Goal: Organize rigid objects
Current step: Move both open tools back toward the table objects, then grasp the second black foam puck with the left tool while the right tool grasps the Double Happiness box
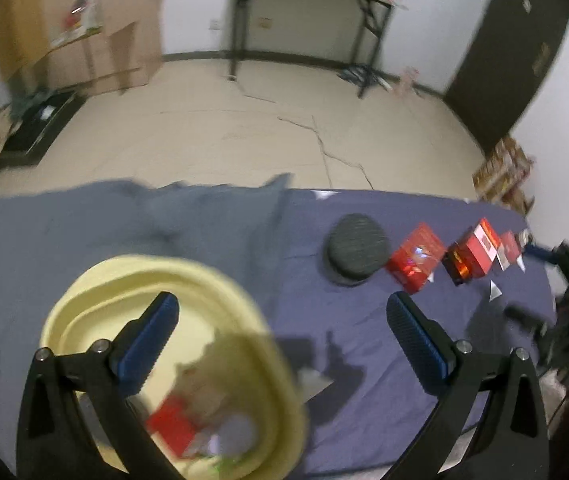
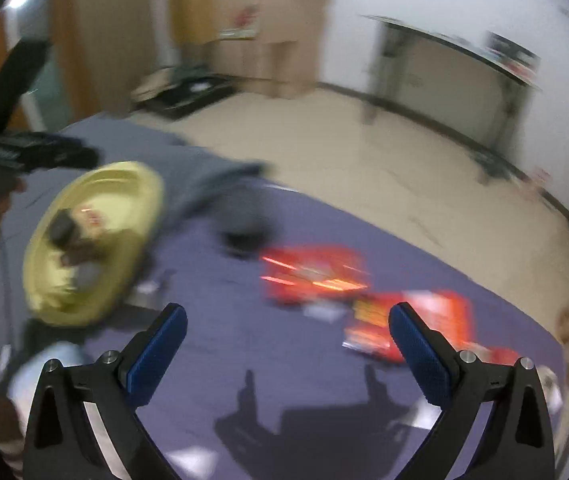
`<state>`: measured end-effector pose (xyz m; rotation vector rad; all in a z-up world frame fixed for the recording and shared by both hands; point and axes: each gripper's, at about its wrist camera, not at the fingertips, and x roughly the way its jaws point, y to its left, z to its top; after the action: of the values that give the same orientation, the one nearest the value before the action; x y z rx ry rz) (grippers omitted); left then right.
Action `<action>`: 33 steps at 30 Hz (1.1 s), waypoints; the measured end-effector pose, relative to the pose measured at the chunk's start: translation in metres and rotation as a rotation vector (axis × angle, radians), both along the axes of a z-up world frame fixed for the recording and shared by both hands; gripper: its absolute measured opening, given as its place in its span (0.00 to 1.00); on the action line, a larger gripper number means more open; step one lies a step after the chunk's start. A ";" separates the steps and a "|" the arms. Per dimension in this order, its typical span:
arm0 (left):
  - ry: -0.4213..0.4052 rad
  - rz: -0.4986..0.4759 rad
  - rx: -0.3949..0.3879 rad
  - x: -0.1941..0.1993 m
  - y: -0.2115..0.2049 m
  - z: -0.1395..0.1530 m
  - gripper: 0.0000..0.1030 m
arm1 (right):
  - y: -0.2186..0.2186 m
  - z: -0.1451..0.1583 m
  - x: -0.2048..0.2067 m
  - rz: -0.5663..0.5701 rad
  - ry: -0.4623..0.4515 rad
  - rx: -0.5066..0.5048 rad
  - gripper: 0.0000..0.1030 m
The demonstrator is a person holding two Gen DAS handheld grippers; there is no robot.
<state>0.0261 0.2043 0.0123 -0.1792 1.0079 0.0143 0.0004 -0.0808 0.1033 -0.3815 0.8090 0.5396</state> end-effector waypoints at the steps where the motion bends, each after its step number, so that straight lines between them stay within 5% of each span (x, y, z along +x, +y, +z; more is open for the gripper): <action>1: 0.007 -0.019 0.012 0.007 -0.009 -0.003 1.00 | -0.017 -0.002 0.008 -0.036 0.003 -0.004 1.00; 6: 0.079 -0.128 0.072 0.055 -0.058 -0.043 1.00 | -0.070 -0.027 0.046 -0.119 0.049 0.025 1.00; 16: 0.155 -0.217 0.149 0.102 -0.088 -0.086 1.00 | -0.057 -0.057 0.089 -0.092 0.086 -0.041 1.00; 21: 0.154 -0.206 0.121 0.110 -0.084 -0.097 0.97 | -0.057 -0.067 0.096 -0.091 0.111 -0.057 1.00; 23: 0.142 -0.184 0.094 0.110 -0.080 -0.097 0.67 | -0.057 -0.074 0.097 -0.094 0.119 -0.068 0.99; 25: 0.147 -0.171 0.062 0.109 -0.077 -0.097 0.67 | -0.059 -0.072 0.094 -0.092 0.093 -0.035 0.88; 28: 0.115 -0.149 -0.004 0.097 -0.069 -0.086 0.67 | -0.067 -0.061 0.087 -0.111 0.067 0.002 0.87; 33: 0.025 -0.099 -0.023 0.037 -0.035 -0.027 0.67 | -0.061 -0.026 0.059 -0.092 -0.002 0.054 0.87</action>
<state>0.0633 0.1689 -0.0143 -0.1504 1.0412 -0.0861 0.0597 -0.1421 0.0774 -0.2936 0.8044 0.4747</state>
